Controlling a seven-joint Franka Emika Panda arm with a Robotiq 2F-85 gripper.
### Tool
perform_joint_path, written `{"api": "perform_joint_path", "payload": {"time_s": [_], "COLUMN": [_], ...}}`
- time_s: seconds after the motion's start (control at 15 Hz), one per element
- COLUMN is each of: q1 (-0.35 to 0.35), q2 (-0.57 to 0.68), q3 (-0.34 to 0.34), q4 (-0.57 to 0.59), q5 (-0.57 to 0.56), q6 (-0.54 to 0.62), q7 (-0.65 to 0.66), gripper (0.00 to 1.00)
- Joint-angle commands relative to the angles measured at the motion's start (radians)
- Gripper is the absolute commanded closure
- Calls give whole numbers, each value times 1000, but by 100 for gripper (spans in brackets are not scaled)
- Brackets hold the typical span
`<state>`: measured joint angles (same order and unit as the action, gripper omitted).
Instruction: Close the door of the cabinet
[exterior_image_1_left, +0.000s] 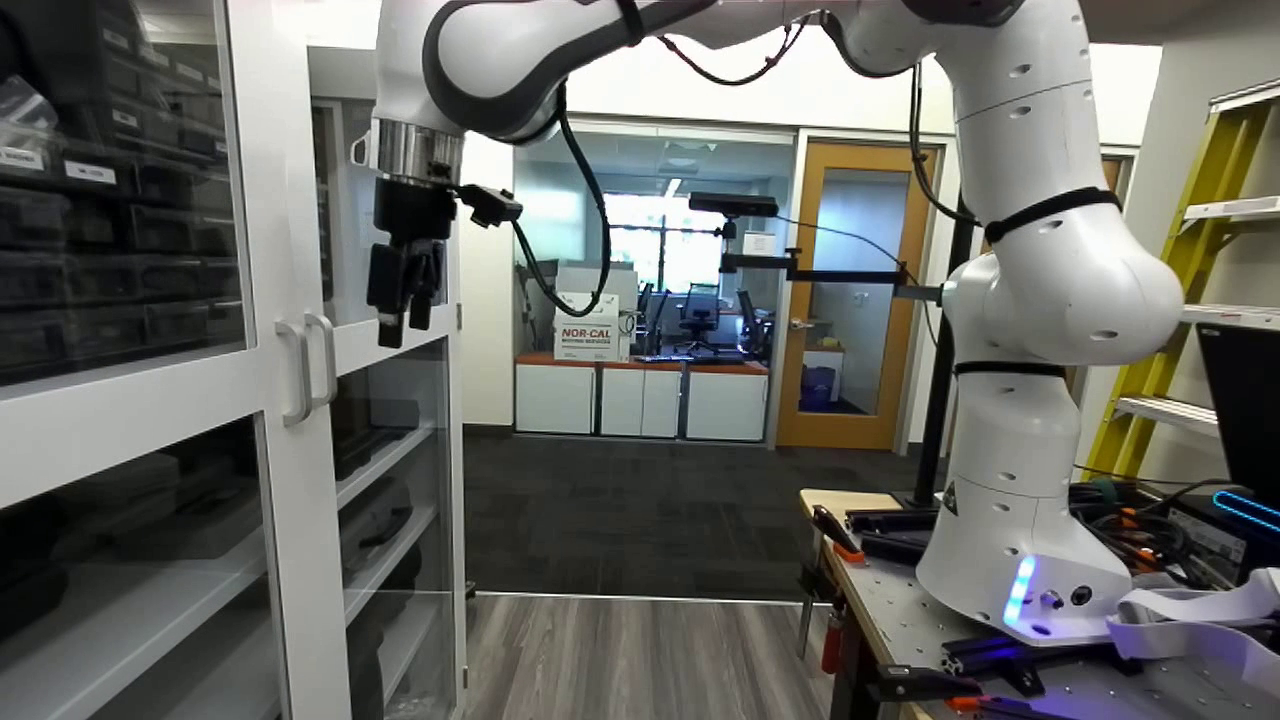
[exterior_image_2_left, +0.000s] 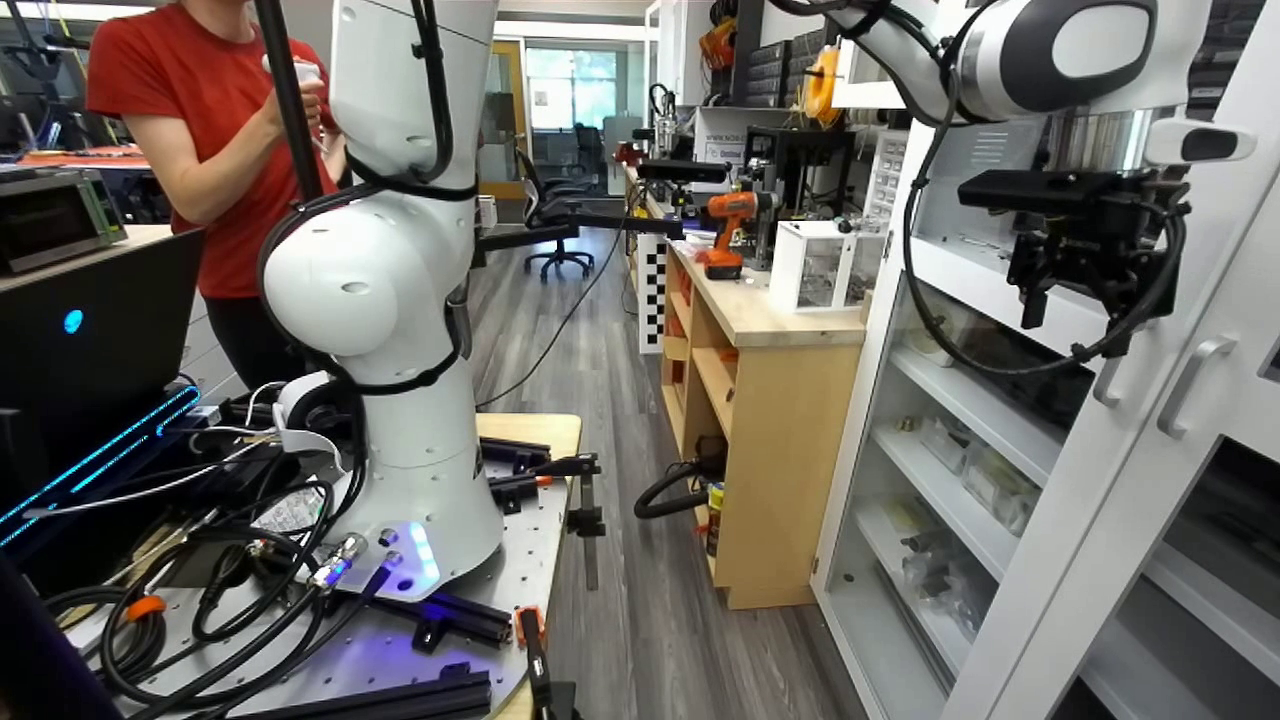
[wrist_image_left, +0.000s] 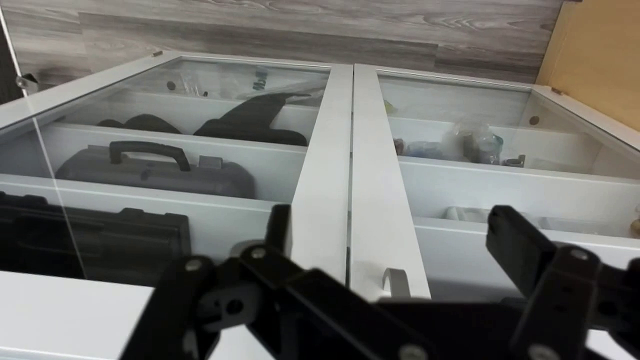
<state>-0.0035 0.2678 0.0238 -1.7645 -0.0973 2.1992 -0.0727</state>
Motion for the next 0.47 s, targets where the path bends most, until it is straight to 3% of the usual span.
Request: {"api": "perform_joint_path", "payload": {"time_s": [0.0, 0.4], "q1": [3, 4], "q2": [-95, -75], "q3": [-16, -19], "q4": [-86, -66], "q5": [9, 1], "q6": [-55, -56], "q7": [48, 46], "gripper": [0, 0]}}
